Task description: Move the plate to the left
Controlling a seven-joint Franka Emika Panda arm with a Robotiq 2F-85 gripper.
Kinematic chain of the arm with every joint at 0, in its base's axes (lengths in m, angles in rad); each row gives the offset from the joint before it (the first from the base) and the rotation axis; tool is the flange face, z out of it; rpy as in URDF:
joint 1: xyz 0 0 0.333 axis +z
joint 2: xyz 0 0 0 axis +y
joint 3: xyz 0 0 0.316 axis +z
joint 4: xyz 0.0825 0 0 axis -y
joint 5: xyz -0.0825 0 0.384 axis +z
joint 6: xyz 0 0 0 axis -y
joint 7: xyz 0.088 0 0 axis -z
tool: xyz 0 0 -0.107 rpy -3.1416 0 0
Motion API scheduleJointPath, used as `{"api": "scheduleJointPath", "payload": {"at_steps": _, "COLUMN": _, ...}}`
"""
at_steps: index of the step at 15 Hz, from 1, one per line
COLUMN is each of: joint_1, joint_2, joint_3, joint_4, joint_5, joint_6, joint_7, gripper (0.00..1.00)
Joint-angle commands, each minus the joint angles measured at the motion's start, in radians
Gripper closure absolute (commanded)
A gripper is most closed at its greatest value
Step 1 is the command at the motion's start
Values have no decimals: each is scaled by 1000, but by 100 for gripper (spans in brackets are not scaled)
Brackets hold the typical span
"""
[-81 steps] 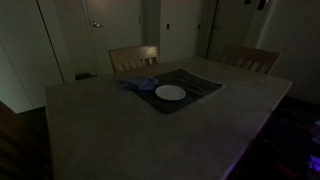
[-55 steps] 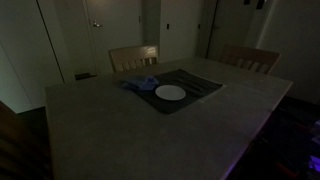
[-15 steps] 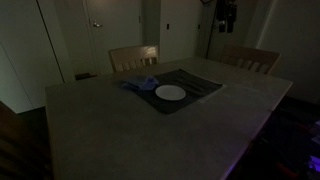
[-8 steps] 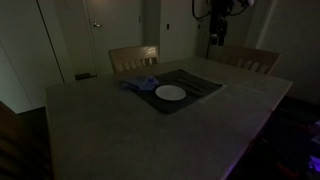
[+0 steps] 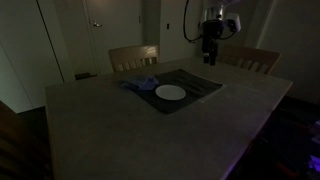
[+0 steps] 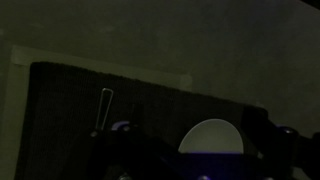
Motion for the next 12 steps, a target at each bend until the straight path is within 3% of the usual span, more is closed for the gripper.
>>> {"api": "scheduleJointPath", "payload": {"at_steps": 1, "joint_1": -39, "joint_2": 99, "joint_3": 51, "joint_4": 60, "joint_5": 57, "joint_6": 28, "joint_7": -37, "gripper": 0}}
{"api": "scheduleJointPath", "payload": {"at_steps": 4, "joint_1": -45, "joint_2": 138, "joint_3": 81, "joint_4": 62, "joint_5": 89, "joint_6": 116, "joint_7": -27, "gripper": 0}}
{"api": "scheduleJointPath", "payload": {"at_steps": 8, "joint_1": -57, "joint_2": 168, "joint_3": 124, "joint_4": 33, "joint_5": 153, "joint_6": 316, "joint_7": -23, "gripper": 0}}
{"api": "scheduleJointPath", "payload": {"at_steps": 9, "joint_1": -53, "joint_2": 152, "joint_3": 117, "joint_4": 42, "joint_5": 101, "joint_6": 243, "joint_7": 2, "gripper": 0}}
{"api": "scheduleJointPath", "payload": {"at_steps": 12, "joint_1": -54, "joint_2": 158, "joint_3": 125, "joint_4": 42, "joint_5": 98, "joint_6": 257, "joint_7": 8, "gripper": 0}}
